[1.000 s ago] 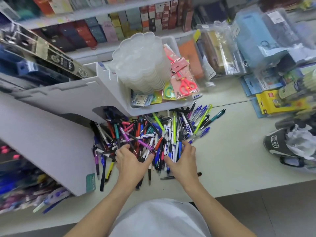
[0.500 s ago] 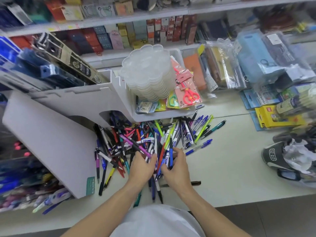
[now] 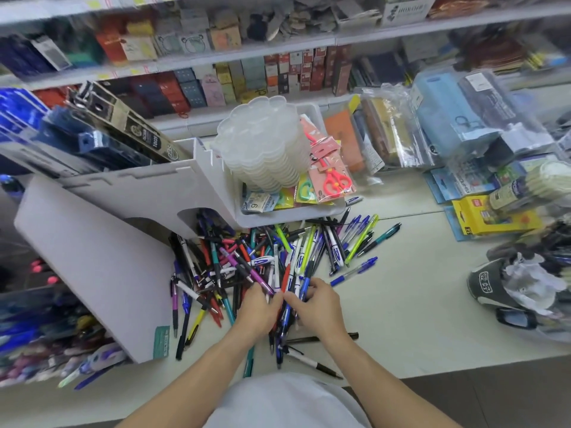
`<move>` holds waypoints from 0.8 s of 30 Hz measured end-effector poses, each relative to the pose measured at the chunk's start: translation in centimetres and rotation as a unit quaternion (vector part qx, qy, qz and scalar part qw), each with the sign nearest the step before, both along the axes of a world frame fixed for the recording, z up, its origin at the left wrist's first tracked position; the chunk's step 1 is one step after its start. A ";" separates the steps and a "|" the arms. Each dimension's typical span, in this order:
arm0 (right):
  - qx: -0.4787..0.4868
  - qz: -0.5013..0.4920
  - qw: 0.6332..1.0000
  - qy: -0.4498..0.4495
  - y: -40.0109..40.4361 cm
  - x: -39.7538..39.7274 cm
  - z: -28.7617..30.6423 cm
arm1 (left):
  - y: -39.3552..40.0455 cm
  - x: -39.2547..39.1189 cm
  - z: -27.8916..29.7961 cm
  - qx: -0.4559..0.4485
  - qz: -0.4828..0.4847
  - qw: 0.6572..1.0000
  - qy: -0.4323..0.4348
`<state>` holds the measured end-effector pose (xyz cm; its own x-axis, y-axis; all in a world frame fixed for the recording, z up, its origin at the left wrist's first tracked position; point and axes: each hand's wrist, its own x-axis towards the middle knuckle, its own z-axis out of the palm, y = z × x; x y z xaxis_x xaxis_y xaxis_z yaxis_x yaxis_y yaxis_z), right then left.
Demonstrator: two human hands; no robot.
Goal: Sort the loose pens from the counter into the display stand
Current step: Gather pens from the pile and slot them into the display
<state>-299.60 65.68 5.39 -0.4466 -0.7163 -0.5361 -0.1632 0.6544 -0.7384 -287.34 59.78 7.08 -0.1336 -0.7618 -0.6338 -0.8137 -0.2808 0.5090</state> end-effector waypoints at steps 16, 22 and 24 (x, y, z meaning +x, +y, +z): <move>-0.025 0.009 0.983 -0.180 0.6 0.3 1.7 | 0.2 0.5 1.2 0.150 0.121 0.964 0.182; 0.003 0.066 0.989 -0.131 0.9 0.1 2.2 | 0.8 0.5 2.4 0.124 0.085 0.971 0.185; 0.011 0.087 0.990 -0.115 1.0 0.3 2.1 | 1.1 1.0 2.9 0.126 0.082 0.971 0.185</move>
